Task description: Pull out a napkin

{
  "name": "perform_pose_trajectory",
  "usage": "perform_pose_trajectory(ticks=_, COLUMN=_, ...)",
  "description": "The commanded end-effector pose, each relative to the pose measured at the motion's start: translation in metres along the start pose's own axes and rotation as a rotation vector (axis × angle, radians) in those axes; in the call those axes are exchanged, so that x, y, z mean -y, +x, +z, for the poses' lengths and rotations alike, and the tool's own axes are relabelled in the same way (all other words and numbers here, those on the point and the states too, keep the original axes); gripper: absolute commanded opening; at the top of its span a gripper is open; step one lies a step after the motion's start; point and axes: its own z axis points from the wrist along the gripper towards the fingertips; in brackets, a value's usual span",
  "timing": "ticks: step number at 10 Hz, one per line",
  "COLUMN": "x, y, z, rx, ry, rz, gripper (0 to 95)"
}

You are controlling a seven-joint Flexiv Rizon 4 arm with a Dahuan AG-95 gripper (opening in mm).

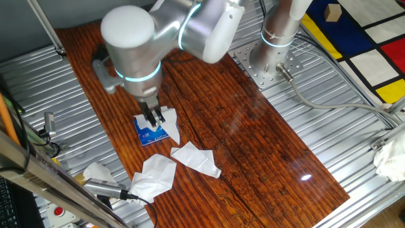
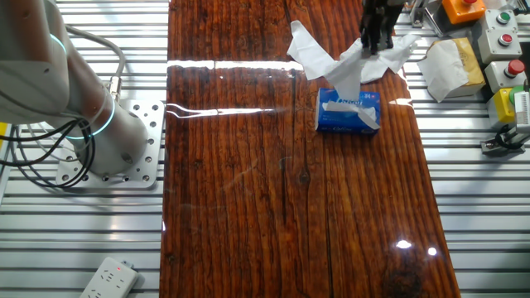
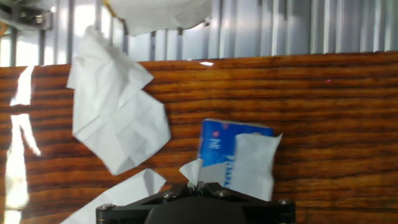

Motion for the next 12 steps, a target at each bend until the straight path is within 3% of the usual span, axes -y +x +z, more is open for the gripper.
perform_pose_trajectory(ticks=1, x=0.016, y=0.001, z=-0.006, rx=-0.037, ry=-0.005, rz=-0.069, gripper=0.0)
perform_pose_trajectory(ticks=3, x=0.01, y=-0.002, z=-0.004, rx=-0.018, ry=-0.055, rz=-0.023, gripper=0.0)
perform_pose_trajectory(ticks=4, x=0.006, y=-0.005, z=-0.002, rx=-0.014, ry=-0.062, rz=-0.009, gripper=0.0)
perform_pose_trajectory(ticks=8, x=-0.037, y=-0.03, z=0.007, rx=0.007, ry=-0.055, rz=0.085, gripper=0.0)
perform_pose_trajectory(ticks=12, x=-0.058, y=-0.035, z=0.011, rx=0.021, ry=-0.055, rz=0.13, gripper=0.0)
